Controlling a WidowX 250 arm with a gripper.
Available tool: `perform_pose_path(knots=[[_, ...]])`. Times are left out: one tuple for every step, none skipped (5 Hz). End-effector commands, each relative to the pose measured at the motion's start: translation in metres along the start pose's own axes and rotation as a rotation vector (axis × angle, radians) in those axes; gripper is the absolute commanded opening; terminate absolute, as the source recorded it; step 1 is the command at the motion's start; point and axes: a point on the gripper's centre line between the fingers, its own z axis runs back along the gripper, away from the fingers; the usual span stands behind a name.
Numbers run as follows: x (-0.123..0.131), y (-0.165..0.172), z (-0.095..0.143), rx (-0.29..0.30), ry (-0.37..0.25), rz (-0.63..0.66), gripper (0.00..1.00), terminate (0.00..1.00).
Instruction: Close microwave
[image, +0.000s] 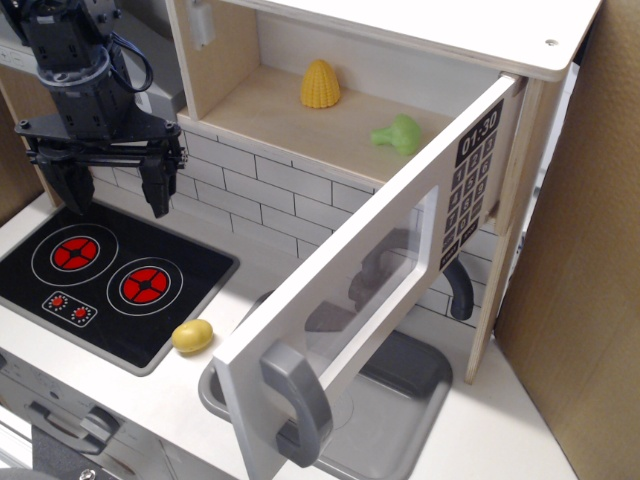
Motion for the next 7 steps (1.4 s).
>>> perform_pose_path(knots=[[0.0, 0.0, 0.0, 0.0, 0.0, 0.0, 1.0, 0.0], [-0.009, -0.026, 0.014, -0.001, 0.018, -0.082, 1.0, 0.0], [-0.015, -0.061, 0.039, -0.073, 0.057, -0.093, 1.0, 0.0], [-0.022, -0.091, 0.065, -0.117, 0.053, -0.142, 1.0, 0.0], [-0.029, -0.112, 0.091, -0.161, 0.031, -0.192, 1.0, 0.0], [-0.036, -0.126, 0.104, -0.2, 0.044, -0.235, 1.0, 0.0], [-0.043, -0.139, 0.109, -0.24, 0.044, -0.284, 1.0, 0.0]])
